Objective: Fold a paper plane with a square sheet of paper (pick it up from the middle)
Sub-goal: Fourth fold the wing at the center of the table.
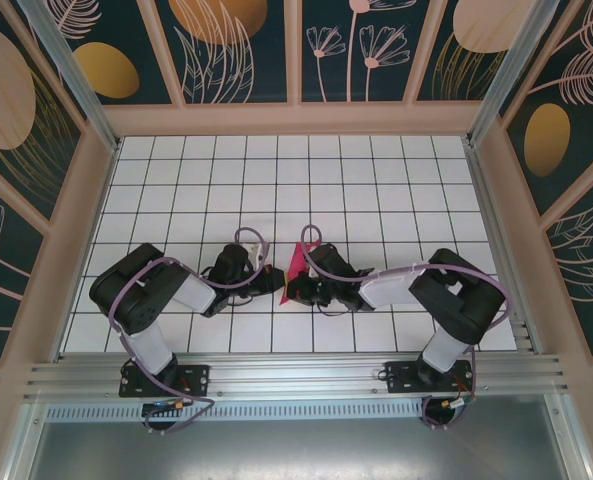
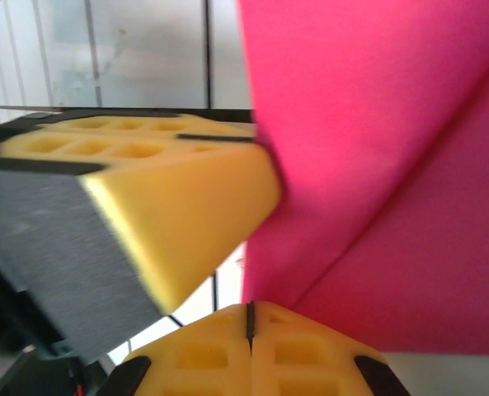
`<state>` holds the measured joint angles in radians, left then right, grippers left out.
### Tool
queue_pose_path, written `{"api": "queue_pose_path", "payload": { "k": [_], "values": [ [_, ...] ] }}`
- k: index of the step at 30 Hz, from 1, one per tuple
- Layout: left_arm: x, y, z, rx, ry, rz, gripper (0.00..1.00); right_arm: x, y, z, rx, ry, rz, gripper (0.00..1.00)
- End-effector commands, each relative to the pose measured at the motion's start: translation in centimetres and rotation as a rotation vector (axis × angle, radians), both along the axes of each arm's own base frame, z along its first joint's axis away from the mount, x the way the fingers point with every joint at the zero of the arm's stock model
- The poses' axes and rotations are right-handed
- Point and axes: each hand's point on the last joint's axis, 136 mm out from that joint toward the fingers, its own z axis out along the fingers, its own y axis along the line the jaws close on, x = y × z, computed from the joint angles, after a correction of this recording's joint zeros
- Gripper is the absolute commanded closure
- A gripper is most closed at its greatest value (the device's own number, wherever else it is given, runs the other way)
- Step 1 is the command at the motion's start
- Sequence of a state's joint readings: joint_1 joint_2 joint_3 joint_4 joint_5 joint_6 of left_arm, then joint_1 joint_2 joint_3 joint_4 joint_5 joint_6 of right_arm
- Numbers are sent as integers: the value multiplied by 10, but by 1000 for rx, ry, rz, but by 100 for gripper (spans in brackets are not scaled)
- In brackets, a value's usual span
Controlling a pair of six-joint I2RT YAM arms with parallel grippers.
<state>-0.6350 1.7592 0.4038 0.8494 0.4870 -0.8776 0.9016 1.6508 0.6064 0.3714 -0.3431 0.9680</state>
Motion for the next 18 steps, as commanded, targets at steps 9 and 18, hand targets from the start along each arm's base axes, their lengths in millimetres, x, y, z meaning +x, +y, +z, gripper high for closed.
{"api": "queue_pose_path", "payload": {
  "k": [9, 18],
  "values": [
    [-24, 5, -31, 67, 113, -17, 99, -2, 8, 4, 52, -13, 15, 100],
    [-25, 6, -33, 69, 119, -16, 99, 1, 7, -11, 13, 0, 0, 100]
  ]
}}
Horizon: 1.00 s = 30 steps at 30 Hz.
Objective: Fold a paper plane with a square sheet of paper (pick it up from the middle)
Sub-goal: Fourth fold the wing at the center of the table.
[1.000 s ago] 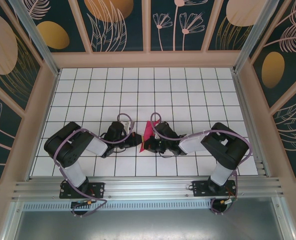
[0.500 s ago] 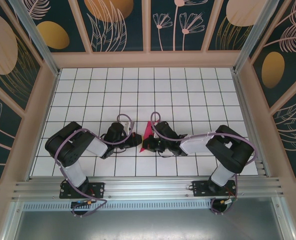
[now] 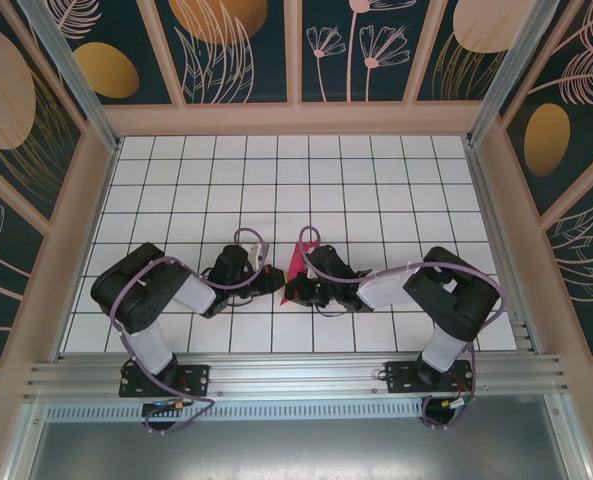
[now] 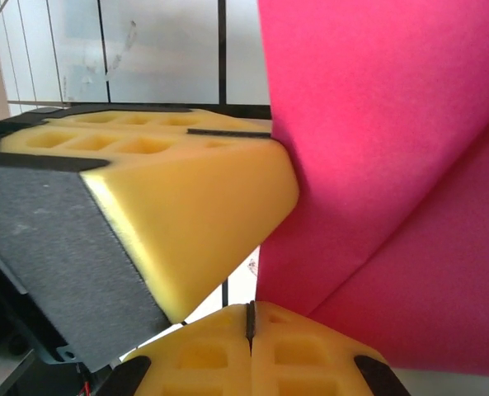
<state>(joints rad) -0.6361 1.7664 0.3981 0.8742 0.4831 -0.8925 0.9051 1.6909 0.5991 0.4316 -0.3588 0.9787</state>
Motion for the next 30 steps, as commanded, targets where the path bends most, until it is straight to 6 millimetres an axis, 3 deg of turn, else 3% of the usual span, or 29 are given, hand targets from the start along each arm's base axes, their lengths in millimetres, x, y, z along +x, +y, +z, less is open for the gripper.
{"api": "queue_pose_path", "payload": {
  "k": [1, 8, 18, 25, 30],
  "values": [
    [-25, 6, -34, 79, 119, -25, 99, 2, 1, -7, -17, -6, -8, 100],
    [-25, 8, -36, 89, 123, -19, 100, -2, -6, -22, -75, 28, -10, 100],
    [-21, 12, -37, 105, 117, 1, 100, -2, 3, 13, 17, -28, 24, 100],
    [-19, 9, -33, 58, 127, -11, 100, -9, 10, 12, 53, -12, 50, 100],
    [-20, 9, -34, 39, 139, -14, 100, -6, 14, 1, 32, 0, 53, 100]
  ]
}}
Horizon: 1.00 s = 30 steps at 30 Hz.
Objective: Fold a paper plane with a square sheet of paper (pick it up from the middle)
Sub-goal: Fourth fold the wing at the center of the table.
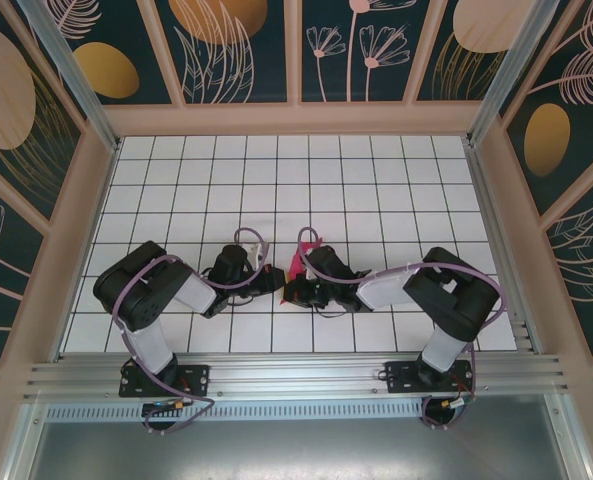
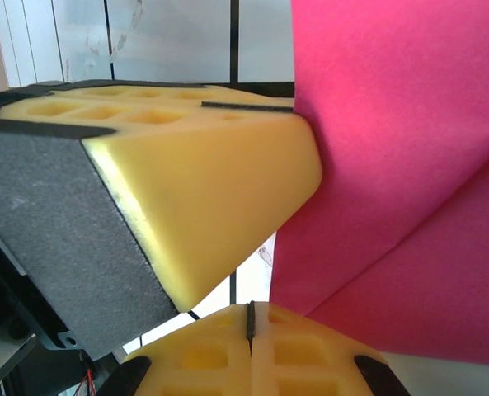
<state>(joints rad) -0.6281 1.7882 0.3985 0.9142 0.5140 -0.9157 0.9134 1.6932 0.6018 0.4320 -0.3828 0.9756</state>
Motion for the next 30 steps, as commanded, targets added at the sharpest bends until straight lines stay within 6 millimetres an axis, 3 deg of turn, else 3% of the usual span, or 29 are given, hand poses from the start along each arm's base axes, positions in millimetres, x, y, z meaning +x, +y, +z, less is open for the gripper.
{"api": "queue_pose_path", "payload": {
  "k": [1, 10, 19, 27, 30],
  "values": [
    [-21, 11, -35, 67, 128, -13, 100, 0, 12, -1, 25, -7, 30, 100],
    [-23, 16, -42, 72, 143, 3, 100, 1, 7, -18, -30, 14, 17, 100],
    [-22, 20, -42, 96, 136, 16, 100, 1, 22, 16, 47, -48, 74, 100],
    [-20, 22, -45, 126, 136, 27, 100, 4, 14, -18, -51, -2, 40, 100],
    [-19, 23, -46, 136, 139, 28, 100, 6, 13, -8, -29, -20, 40, 100]
  ]
}}
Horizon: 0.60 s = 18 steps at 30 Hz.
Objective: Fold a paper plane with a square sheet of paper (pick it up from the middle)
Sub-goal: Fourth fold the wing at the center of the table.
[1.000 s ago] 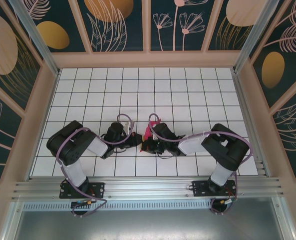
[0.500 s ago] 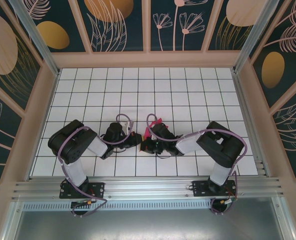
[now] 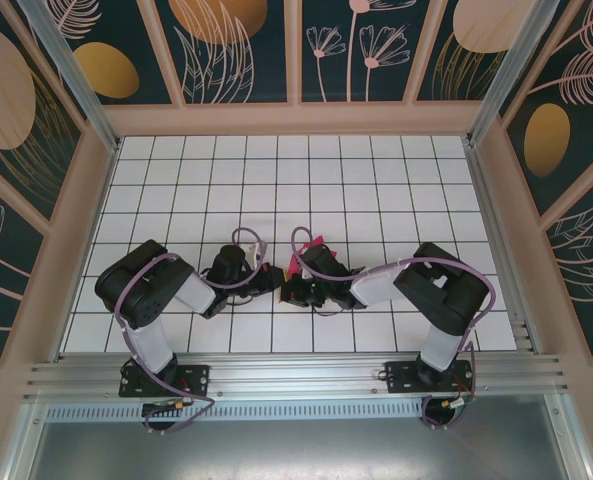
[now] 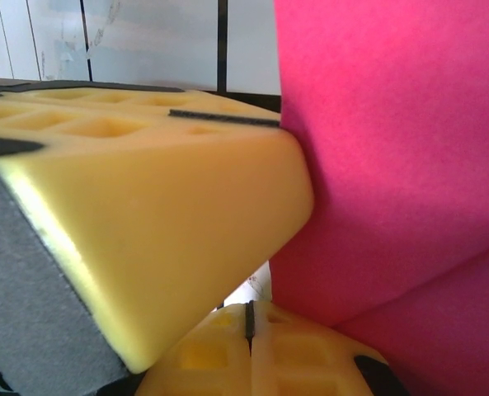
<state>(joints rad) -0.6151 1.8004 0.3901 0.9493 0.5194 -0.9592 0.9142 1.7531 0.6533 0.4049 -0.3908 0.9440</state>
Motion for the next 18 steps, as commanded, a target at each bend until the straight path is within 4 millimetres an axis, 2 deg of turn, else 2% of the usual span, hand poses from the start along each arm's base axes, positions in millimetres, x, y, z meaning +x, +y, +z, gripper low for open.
{"api": "queue_pose_path", "payload": {
  "k": [1, 5, 8, 13, 15, 18],
  "values": [
    [-22, 21, -46, 163, 115, -3, 100, 4, 6, 9, 11, -40, 13, 100],
    [-20, 23, -48, 186, 113, 8, 100, 14, -3, 46, 52, -133, -9, 100],
    [-18, 22, -46, 183, 111, 8, 100, 26, -21, 61, 44, -184, -55, 100],
    [-17, 23, -47, 199, 113, 15, 100, 52, -52, 61, 38, -187, -148, 100],
    [-17, 24, -48, 204, 116, 15, 100, 59, -56, 61, 48, -186, -161, 100],
    [-16, 23, -49, 213, 120, 11, 100, 65, -52, 58, 50, -173, -144, 100]
  ]
}}
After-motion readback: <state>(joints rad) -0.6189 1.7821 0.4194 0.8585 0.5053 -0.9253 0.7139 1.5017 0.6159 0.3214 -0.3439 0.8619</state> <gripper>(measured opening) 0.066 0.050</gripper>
